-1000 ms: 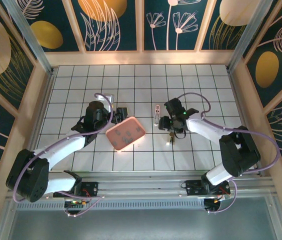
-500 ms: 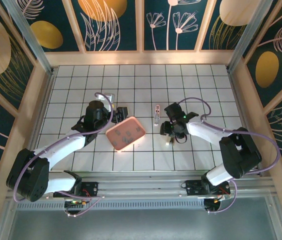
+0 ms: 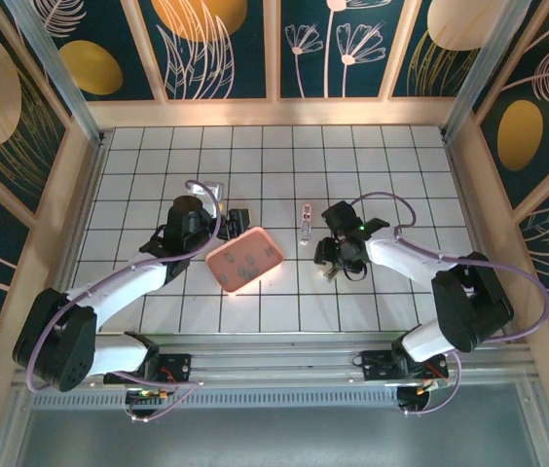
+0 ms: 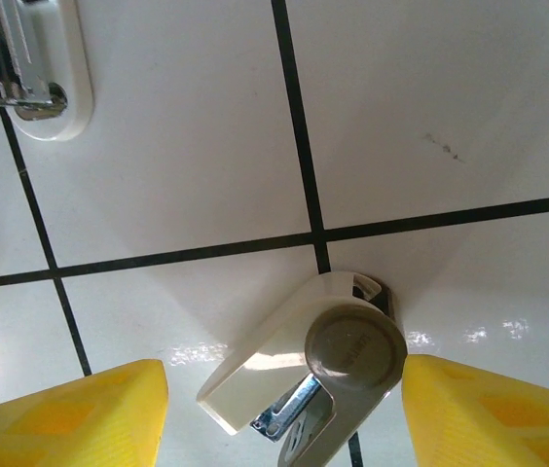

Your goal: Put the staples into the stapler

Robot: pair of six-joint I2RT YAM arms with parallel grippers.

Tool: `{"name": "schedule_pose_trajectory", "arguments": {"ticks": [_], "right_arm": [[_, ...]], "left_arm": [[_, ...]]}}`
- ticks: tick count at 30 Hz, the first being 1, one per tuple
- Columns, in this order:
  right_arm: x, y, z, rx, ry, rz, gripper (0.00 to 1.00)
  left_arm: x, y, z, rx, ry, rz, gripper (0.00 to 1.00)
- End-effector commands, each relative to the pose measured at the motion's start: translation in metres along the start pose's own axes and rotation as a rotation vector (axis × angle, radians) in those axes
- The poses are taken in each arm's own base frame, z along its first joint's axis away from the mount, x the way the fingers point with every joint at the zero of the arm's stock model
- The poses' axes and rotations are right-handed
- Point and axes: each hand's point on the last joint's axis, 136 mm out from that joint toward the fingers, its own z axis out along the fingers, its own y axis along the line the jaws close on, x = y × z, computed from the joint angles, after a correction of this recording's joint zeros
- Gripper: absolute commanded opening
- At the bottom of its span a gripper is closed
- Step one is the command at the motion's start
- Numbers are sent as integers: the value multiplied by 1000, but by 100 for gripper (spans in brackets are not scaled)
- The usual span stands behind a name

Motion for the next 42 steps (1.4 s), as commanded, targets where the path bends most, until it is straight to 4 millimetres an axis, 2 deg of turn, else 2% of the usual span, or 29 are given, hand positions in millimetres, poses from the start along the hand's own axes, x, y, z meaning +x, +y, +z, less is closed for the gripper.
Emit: {"name": "schedule_pose_trajectory", "arguments": {"ticks": [1, 7, 13, 23, 26, 30, 33, 36, 38, 42], "right_arm": [[10, -5, 2, 15, 31, 22, 66], [11, -1, -4, -31, 32, 43, 67], [19, -1, 10, -37, 74, 70, 67], [6, 5, 27, -39, 39, 50, 64], [6, 3, 34, -15, 46, 35, 57], [10, -3, 34, 15, 42, 18, 41], [8, -1, 26, -12, 19, 10, 35], [2, 15, 10, -116, -30, -25, 33], [-3, 32, -4, -221, -69, -81, 32], [-16, 70, -41, -442, -199, -231, 31]], "left_arm": [[-14, -7, 1, 27, -34, 6, 79], [-12, -8, 2, 36, -28, 6, 79], [-13, -9, 2, 41, -29, 6, 79], [-13, -10, 3, 43, -32, 13, 79], [-13, -10, 3, 44, -30, 17, 79], [-14, -10, 1, 39, -32, 27, 79], [-14, -11, -2, 47, -40, 44, 79], [-16, -23, -7, 115, -56, 110, 78], [-19, -38, -12, 188, -72, 189, 77], [-20, -79, -29, 406, -88, 448, 70]]}}
